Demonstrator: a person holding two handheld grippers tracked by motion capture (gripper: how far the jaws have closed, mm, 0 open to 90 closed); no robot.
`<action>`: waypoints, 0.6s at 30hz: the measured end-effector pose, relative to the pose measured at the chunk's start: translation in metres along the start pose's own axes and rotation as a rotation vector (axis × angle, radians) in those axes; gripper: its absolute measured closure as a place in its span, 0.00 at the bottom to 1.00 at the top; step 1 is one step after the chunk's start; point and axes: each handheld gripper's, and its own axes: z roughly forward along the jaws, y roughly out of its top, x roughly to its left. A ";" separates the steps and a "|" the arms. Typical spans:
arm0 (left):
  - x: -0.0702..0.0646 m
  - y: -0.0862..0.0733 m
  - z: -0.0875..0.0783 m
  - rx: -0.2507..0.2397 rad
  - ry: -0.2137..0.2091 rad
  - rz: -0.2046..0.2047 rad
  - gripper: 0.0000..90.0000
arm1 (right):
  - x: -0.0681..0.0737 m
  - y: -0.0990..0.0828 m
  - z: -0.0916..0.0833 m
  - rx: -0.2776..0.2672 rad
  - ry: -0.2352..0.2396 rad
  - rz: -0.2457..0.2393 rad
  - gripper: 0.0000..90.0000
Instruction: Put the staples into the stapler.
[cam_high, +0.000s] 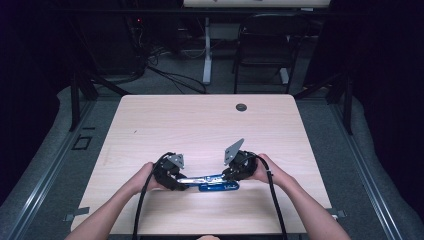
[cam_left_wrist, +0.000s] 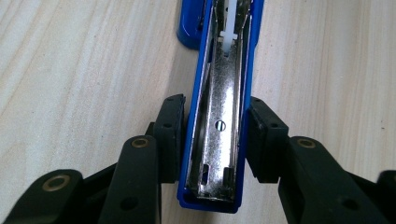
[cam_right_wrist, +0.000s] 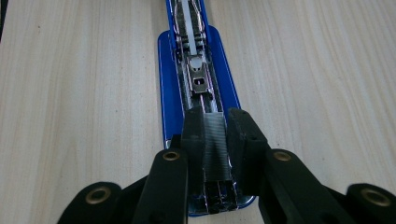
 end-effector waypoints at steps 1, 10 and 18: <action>0.000 0.000 0.000 0.002 0.000 0.000 0.68 | 0.000 0.000 0.000 -0.005 0.004 0.000 0.86; 0.000 0.000 0.000 0.002 0.000 -0.001 0.68 | -0.002 -0.003 -0.001 -0.023 0.022 -0.013 0.87; 0.000 0.000 0.000 0.003 0.000 -0.002 0.68 | -0.003 -0.006 -0.005 -0.039 0.029 -0.033 0.87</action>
